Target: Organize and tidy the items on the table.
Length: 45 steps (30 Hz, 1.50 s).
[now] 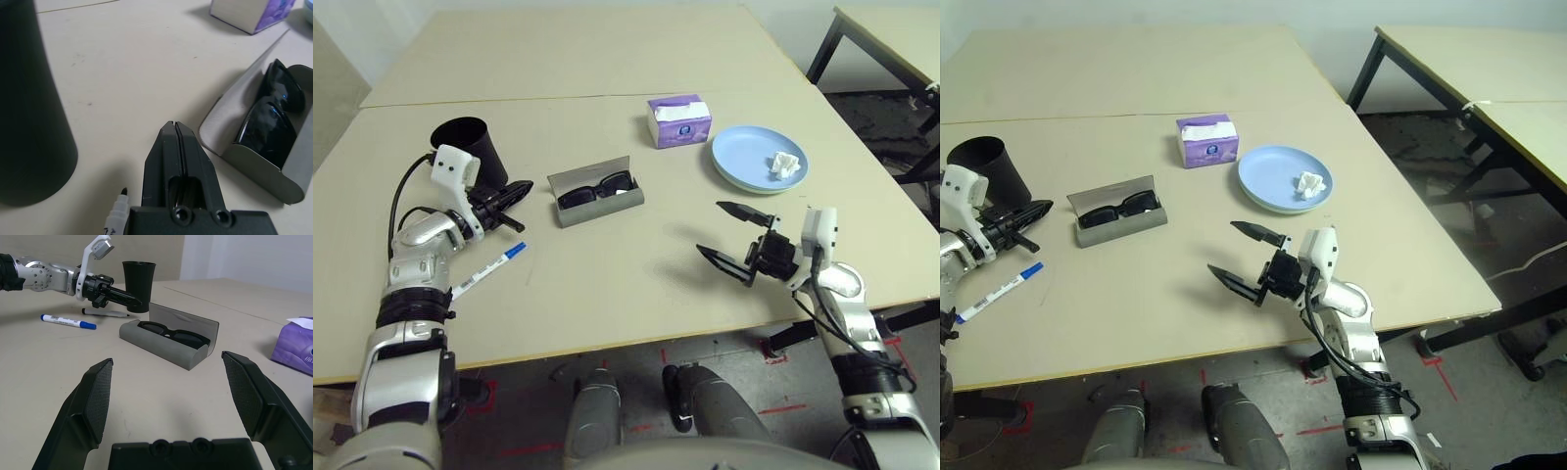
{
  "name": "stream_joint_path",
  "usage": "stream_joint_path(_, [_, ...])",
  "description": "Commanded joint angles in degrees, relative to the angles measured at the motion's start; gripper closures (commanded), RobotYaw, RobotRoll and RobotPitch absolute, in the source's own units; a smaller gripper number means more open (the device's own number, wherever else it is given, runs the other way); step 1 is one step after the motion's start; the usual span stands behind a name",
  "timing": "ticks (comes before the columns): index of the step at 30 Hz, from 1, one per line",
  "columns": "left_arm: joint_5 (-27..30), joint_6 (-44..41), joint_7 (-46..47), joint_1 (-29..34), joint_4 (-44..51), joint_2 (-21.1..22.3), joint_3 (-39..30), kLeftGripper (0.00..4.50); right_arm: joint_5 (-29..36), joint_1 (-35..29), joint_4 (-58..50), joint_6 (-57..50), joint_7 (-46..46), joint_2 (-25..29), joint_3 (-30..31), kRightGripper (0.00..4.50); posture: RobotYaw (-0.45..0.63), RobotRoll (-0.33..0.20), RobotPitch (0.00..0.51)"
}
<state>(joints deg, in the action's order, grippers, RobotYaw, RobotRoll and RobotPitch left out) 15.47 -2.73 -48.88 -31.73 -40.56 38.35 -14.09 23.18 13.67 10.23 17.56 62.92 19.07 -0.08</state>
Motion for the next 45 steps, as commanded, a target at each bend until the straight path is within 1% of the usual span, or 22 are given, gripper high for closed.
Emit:
stream_joint_path(1, [-1.0,0.2,2.0,-1.7,-2.4,-1.1,0.5,4.47,0.1,0.3,0.9,0.7,0.2,0.4,-0.2,0.00,-0.09,0.000,0.145])
stream_joint_path(10, [-5.0,4.7,4.8,-8.7,-11.1,-4.8,3.8,4.47,0.1,0.0,-0.2,0.2,-0.3,0.8,-0.3,0.00,-0.11,0.000,0.144])
stream_joint_path(16, [-6.5,7.7,3.7,-11.8,-15.7,-5.6,5.1,4.47,0.1,-0.7,-1.2,0.1,-1.1,1.2,-0.4,0.00,-0.13,0.000,0.141])
stream_joint_path(23, [-7.6,9.5,-2.4,-9.5,-13.8,-4.8,7.2,4.47,0.0,-0.7,-1.2,0.5,-2.1,1.3,-0.3,0.00,-0.12,0.000,0.142])
stream_joint_path(33, [-7.4,8.1,-8.4,-5.1,-7.4,-3.8,9.8,4.47,0.4,0.6,-0.5,0.4,-3.3,0.8,-0.7,0.00,-0.12,0.000,0.140])
stream_joint_path(39, [-7.2,7.6,-8.5,-5.1,-7.0,-2.3,9.2,4.47,0.4,0.0,-0.3,0.7,-3.0,0.2,0.0,0.00,-0.11,0.000,0.144])
stream_joint_path(45, [-6.1,6.6,-9.3,-4.9,-6.3,0.4,7.9,4.47,0.4,-0.1,0.4,0.8,-1.5,-0.1,0.5,0.00,-0.10,0.000,0.143])
